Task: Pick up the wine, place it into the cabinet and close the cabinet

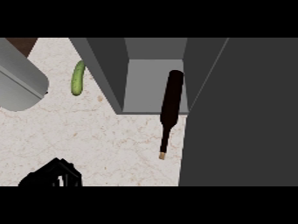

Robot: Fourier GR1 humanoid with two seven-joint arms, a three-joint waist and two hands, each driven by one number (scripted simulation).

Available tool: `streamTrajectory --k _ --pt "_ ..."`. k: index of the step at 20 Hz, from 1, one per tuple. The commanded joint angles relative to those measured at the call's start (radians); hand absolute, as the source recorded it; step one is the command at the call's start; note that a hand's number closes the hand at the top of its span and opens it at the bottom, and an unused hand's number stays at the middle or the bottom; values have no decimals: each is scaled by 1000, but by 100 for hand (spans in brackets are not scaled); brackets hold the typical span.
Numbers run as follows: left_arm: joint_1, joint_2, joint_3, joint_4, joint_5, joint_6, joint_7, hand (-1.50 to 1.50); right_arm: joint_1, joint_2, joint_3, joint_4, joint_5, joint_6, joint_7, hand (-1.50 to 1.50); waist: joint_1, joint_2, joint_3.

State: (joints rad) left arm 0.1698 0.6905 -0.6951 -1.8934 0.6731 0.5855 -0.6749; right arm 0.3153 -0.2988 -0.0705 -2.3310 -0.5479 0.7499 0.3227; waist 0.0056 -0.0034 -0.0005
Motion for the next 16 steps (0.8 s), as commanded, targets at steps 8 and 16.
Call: streamTrajectory --k 8,16 --pt "134 145 225 -14 135 -180 -55 150 -4 109 404 -204 183 31 71 150 1 -10 -2" --pt "225 235 355 12 225 -333 -92 150 -81 250 681 -170 343 -38 157 150 -3 -21 -5"
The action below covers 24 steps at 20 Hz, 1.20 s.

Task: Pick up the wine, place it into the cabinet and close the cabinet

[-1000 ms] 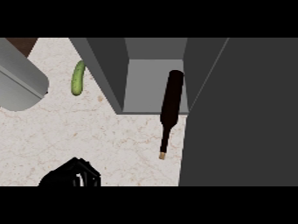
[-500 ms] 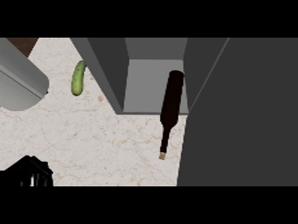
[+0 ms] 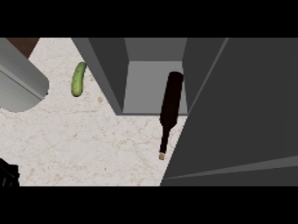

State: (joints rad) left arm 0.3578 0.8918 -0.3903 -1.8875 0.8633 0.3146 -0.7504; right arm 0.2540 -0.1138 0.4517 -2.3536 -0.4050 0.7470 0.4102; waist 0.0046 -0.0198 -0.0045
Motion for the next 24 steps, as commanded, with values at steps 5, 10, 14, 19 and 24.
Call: streamTrajectory --k 5,10,14,19,24 --pt "51 35 63 36 47 -101 -17 150 -107 111 356 -88 331 -179 102 150 -7 -5 -2" --pt "80 87 123 28 87 -160 -9 150 -210 111 409 1 367 -309 82 150 23 -3 -3" --pt "108 87 127 25 95 -193 -25 150 -246 109 412 35 363 -356 82 150 44 -5 -5" --pt "79 105 156 48 107 -223 -14 150 -310 107 401 85 369 -378 55 150 42 7 -5" --pt "97 119 160 59 100 -254 -22 150 -311 106 356 104 327 -392 37 150 72 10 -8"
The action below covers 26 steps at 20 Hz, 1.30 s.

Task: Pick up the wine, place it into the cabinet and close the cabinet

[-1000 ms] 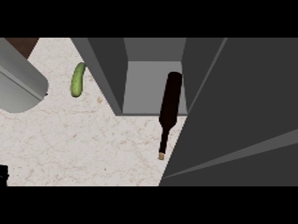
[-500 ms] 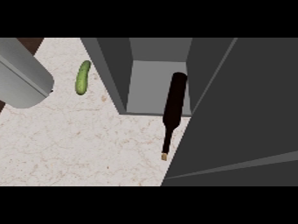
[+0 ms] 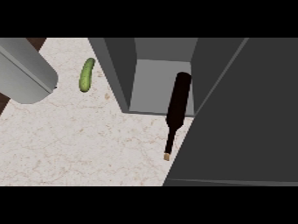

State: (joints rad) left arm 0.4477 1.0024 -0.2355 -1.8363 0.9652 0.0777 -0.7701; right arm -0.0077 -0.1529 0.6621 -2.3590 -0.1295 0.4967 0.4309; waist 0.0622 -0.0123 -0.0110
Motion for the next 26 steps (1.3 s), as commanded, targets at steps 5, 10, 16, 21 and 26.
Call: streamTrajectory --k 5,10,16,21,26 --pt "-2 5 -1 -11 1 -36 0 150 -64 145 118 131 26 -162 -3 150 20 11 -2" --pt "-5 19 9 2 7 -63 6 150 -75 145 70 150 -6 -170 -13 150 39 21 -4" --pt "-14 13 8 4 8 -66 8 150 -118 145 -10 157 18 -157 -25 150 52 29 -6" --pt "-27 26 14 3 1 -90 6 150 -133 145 -62 178 10 -144 -14 150 77 41 -9" --pt "-38 13 -6 -7 -10 -88 8 150 -209 146 -128 220 24 -127 -17 150 91 48 -7"
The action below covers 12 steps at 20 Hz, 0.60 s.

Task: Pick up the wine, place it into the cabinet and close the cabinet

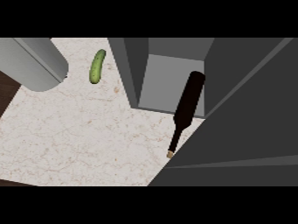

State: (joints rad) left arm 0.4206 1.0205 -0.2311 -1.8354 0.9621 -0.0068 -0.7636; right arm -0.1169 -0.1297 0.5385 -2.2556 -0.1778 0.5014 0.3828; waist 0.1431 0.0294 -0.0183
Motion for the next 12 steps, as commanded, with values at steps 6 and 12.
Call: streamTrajectory --k 6,12 --pt "-33 -8 -20 -4 -8 -31 5 150 -296 126 -102 265 97 -194 31 150 50 14 -1" --pt "-61 -3 -21 -13 -13 -33 18 150 -542 129 -171 478 171 -321 34 150 87 23 4"
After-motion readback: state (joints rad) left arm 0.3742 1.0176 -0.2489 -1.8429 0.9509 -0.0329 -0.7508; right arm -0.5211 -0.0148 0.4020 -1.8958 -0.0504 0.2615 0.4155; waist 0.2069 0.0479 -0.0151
